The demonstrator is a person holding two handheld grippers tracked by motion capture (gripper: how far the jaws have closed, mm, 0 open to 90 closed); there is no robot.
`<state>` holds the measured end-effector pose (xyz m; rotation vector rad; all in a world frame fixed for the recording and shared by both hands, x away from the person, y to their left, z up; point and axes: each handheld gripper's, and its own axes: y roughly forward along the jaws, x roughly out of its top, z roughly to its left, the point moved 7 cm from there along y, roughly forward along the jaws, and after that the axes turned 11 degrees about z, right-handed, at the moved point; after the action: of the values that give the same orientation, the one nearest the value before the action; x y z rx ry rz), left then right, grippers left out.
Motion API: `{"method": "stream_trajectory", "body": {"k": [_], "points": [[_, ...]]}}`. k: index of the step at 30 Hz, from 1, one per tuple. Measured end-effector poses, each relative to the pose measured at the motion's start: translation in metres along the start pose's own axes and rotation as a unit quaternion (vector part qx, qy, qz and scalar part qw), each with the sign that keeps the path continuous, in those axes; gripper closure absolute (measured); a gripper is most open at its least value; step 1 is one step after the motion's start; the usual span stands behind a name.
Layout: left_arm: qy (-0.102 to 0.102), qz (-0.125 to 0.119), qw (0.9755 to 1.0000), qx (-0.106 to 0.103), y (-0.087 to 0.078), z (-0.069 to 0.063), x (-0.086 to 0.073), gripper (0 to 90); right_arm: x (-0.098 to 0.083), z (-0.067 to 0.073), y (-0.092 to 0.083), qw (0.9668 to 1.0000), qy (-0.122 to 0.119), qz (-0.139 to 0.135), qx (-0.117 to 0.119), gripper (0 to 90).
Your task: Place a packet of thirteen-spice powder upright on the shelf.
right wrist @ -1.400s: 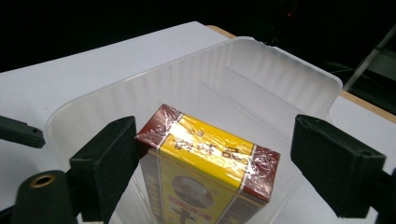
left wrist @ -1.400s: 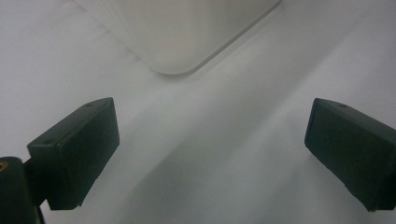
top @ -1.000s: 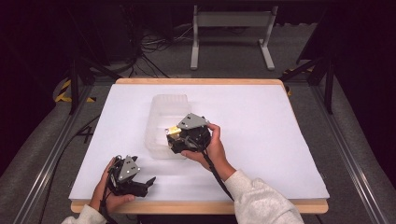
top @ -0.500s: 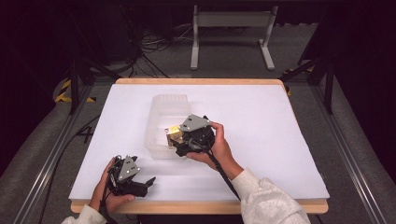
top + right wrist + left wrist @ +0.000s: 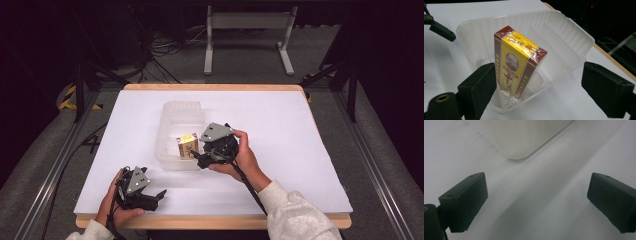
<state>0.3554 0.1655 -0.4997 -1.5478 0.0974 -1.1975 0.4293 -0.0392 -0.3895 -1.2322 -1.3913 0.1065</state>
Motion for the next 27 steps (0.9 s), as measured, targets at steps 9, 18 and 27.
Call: {"method": "stream_trajectory", "body": {"k": [9,18,27], "points": [[0.001,0.002,1.0,0.0,0.0,0.0,0.0,3.7,-0.013,-0.01,-0.012,0.9999,-0.009,0.011,0.002,13.3],[0.002,0.004,1.0,0.0,0.001,-0.001,0.0,3.7,-0.027,-0.021,-0.024,0.9998,-0.01,0.016,-0.005,13.5],[0.0,0.004,1.0,0.0,0.001,-0.001,0.0,3.7,-0.041,-0.029,-0.031,0.9994,-0.014,0.026,-0.014,13.2]]}}
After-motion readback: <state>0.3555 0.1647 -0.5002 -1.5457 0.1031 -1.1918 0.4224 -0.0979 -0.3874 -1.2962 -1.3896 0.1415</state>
